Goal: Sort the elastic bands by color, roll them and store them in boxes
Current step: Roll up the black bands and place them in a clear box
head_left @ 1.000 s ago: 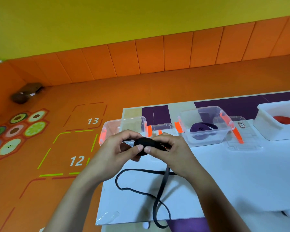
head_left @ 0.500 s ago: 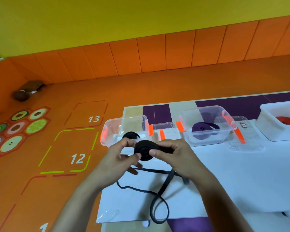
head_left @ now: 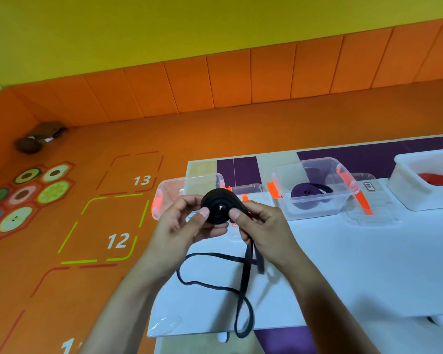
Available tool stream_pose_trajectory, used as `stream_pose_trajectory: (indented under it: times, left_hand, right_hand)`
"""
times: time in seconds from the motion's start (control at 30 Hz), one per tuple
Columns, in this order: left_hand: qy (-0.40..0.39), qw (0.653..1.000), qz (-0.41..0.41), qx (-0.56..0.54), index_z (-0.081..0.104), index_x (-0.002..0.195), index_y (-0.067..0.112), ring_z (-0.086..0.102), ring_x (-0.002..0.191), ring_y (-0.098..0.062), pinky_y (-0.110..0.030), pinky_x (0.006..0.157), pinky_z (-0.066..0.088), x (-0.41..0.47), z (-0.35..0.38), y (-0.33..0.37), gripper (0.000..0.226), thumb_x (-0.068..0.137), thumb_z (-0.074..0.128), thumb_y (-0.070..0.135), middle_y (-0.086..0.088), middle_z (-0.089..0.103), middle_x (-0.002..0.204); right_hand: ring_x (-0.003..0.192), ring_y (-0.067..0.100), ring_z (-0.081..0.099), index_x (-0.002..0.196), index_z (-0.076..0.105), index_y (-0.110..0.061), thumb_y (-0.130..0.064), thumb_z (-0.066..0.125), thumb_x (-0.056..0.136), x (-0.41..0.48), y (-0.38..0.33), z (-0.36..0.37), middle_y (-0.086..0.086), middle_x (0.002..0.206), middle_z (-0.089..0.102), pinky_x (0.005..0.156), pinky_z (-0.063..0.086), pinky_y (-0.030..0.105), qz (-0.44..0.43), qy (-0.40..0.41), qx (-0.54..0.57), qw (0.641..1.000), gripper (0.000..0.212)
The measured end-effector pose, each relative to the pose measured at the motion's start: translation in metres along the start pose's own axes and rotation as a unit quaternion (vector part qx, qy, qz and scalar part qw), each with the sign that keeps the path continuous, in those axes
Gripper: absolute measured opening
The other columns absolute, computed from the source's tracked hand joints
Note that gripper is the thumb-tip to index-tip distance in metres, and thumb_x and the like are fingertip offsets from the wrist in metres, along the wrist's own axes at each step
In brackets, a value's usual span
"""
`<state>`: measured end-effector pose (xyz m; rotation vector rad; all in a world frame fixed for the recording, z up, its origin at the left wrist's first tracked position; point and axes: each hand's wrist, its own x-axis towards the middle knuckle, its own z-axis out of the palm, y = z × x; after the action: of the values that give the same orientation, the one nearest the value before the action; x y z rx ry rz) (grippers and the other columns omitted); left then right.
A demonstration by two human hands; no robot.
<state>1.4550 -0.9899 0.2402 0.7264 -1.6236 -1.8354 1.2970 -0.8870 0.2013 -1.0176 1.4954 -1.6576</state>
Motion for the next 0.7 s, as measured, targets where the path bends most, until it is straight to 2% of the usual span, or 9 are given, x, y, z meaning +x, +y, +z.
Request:
stream_pose_trajectory:
  times: [0.07, 0.13, 0.17, 0.23, 0.3, 0.4, 0.5, 0.57, 0.7]
  left_hand:
    - [0.014, 0.996, -0.03, -0.087, 0.049, 0.124, -0.009, 0.073, 0.099, -0.044, -0.037, 0.084, 0.062, -0.002, 0.008, -0.007, 0.023, 0.102, 0.046, -0.001, -0.029, 0.066, 0.122]
    - [0.028, 0.992, -0.057, -0.112, 0.05, 0.124, -0.008, 0.073, 0.097, -0.045, -0.04, 0.084, 0.063, -0.004, 0.012, -0.011, 0.023, 0.103, 0.045, -0.001, -0.027, 0.069, 0.117]
    - [0.03, 0.994, -0.067, -0.083, 0.052, 0.123, -0.006, 0.074, 0.093, -0.045, -0.042, 0.081, 0.063, -0.005, 0.011, -0.012, 0.021, 0.104, 0.046, 0.0, -0.028, 0.069, 0.115]
    - [0.024, 0.996, -0.069, 0.049, 0.057, 0.116, -0.002, 0.074, 0.079, -0.042, -0.046, 0.072, 0.064, -0.006, 0.003, -0.009, 0.015, 0.103, 0.053, 0.004, -0.026, 0.065, 0.114]
    - [0.007, 0.983, -0.044, 0.18, 0.065, 0.108, 0.006, 0.071, 0.069, -0.033, -0.05, 0.068, 0.063, -0.007, -0.005, -0.003, 0.011, 0.098, 0.063, 0.009, -0.014, 0.066, 0.11]
    - [-0.043, 0.967, -0.004, 0.251, 0.073, 0.108, 0.016, 0.068, 0.063, -0.024, -0.039, 0.061, 0.061, -0.007, -0.012, 0.01, 0.016, 0.093, 0.072, 0.017, -0.004, 0.07, 0.102]
    - [-0.072, 0.954, 0.024, 0.29, 0.074, 0.106, 0.017, 0.07, 0.063, -0.023, -0.03, 0.061, 0.058, -0.005, -0.014, 0.015, 0.013, 0.094, 0.071, 0.015, -0.006, 0.071, 0.098]
    - [-0.063, 0.96, 0.045, 0.271, 0.072, 0.107, 0.014, 0.071, 0.064, -0.026, -0.033, 0.063, 0.06, -0.005, -0.013, 0.013, 0.013, 0.094, 0.069, 0.014, -0.008, 0.071, 0.096]
    - [-0.016, 0.987, 0.057, 0.151, 0.064, 0.112, 0.007, 0.073, 0.068, -0.038, -0.039, 0.067, 0.062, -0.004, -0.007, 0.006, 0.023, 0.092, 0.062, 0.019, -0.011, 0.071, 0.102]
  right_hand:
    - [0.055, 0.013, 0.045, 0.1, 0.077, -0.029, -0.028, 0.066, 0.099, 0.001, 0.002, 0.005, -0.003, 0.057, 0.049, 0.056, 0.042, 0.025, 0.006, 0.013, 0.004, 1.0, 0.011]
    - [0.055, 0.014, 0.043, 0.102, 0.076, -0.029, -0.029, 0.064, 0.1, 0.002, 0.004, 0.005, -0.005, 0.059, 0.047, 0.055, 0.04, 0.025, 0.008, 0.006, -0.018, 1.0, 0.012]
    - [0.056, 0.016, 0.041, 0.1, 0.076, -0.03, -0.029, 0.064, 0.101, 0.002, 0.005, 0.002, -0.003, 0.061, 0.046, 0.055, 0.038, 0.027, 0.012, -0.005, -0.031, 0.999, 0.012]
    - [0.058, 0.017, 0.038, 0.097, 0.075, -0.027, -0.028, 0.064, 0.101, 0.002, 0.004, -0.008, -0.002, 0.064, 0.044, 0.057, 0.035, 0.03, 0.021, -0.045, -0.054, 0.997, 0.012]
    - [0.06, 0.01, 0.042, 0.1, 0.077, -0.026, -0.028, 0.065, 0.1, 0.001, -0.002, -0.019, -0.009, 0.067, 0.05, 0.061, 0.036, 0.024, 0.023, -0.094, -0.085, 0.992, 0.012]
    - [0.072, 0.006, 0.052, 0.102, 0.078, -0.024, -0.029, 0.069, 0.097, 0.002, -0.008, -0.025, -0.014, 0.079, 0.062, 0.071, 0.041, 0.023, 0.014, -0.143, -0.134, 0.98, 0.012]
    - [0.065, 0.007, 0.05, 0.097, 0.079, -0.025, -0.027, 0.073, 0.094, 0.0, -0.01, -0.019, -0.013, 0.077, 0.06, 0.064, 0.04, 0.023, 0.011, -0.128, -0.113, 0.985, 0.008]
    - [0.059, 0.007, 0.048, 0.097, 0.08, -0.026, -0.023, 0.075, 0.092, 0.0, -0.011, -0.016, -0.012, 0.074, 0.058, 0.06, 0.041, 0.021, 0.008, -0.095, -0.075, 0.993, 0.008]
    - [0.062, 0.015, 0.055, 0.095, 0.079, -0.021, -0.018, 0.074, 0.092, 0.0, -0.01, -0.014, -0.008, 0.073, 0.057, 0.064, 0.051, 0.027, -0.006, -0.075, -0.021, 0.997, 0.006]
